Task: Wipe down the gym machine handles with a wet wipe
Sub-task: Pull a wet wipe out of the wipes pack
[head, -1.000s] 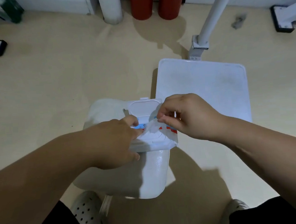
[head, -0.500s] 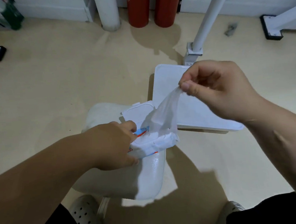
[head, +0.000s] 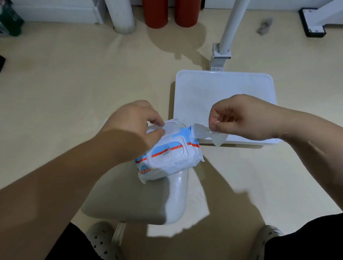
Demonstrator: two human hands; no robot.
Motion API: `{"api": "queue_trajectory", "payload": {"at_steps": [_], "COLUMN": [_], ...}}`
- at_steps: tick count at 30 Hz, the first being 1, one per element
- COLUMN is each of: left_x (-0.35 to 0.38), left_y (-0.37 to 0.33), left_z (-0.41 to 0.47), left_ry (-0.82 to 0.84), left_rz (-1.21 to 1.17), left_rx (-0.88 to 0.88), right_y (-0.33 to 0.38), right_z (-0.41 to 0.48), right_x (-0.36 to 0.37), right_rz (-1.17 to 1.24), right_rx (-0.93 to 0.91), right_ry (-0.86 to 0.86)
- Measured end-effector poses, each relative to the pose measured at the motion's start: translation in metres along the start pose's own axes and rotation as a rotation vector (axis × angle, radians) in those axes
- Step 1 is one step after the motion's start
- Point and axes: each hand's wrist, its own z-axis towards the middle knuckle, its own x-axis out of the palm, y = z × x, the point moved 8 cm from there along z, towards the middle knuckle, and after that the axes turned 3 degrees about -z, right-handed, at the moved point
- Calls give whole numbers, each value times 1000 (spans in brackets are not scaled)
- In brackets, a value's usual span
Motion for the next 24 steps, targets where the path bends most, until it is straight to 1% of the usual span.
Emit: {"api": "queue_trajectory", "payload": {"at_steps": [2, 3, 4, 6, 8, 9, 11, 13, 17, 20, 24], "left_x": [2, 8, 16, 34, 51, 56, 62, 63, 63, 66, 71], "left_y": [-2, -3, -5, -6, -6, -6, -5, -3, 1, 4, 3], "left_z": [-1, -2, -3, -4, -5, -5, -3, -1, 2, 4, 10], "left_ry": [11, 52, 113, 239, 307, 308, 259, 198, 129, 124, 173], "left_rz": [-85, -95, -62, 80, 203, 243, 280, 265, 252, 301, 444], "left_rx": [-20, -27, -23, 4, 45, 63, 80, 68, 34, -4, 46], "right_y": [0, -1, -1, -2, -5, -5, -6, -5, -8, -11, -10], "right_z": [0, 1, 1, 1, 0, 0, 0, 1, 3, 5, 8], "right_x": [3, 3, 4, 6, 9, 11, 15, 18, 23, 26, 26], "right_rz": [-2, 7, 18, 31, 20, 13, 9, 14, 31, 46, 64], "right_rx": [-2, -6, -8, -7, -3, -3, -4, -6, 4, 15, -2], "right_ry": [17, 9, 3, 5, 17, 21, 28, 28, 37, 43, 31]}}
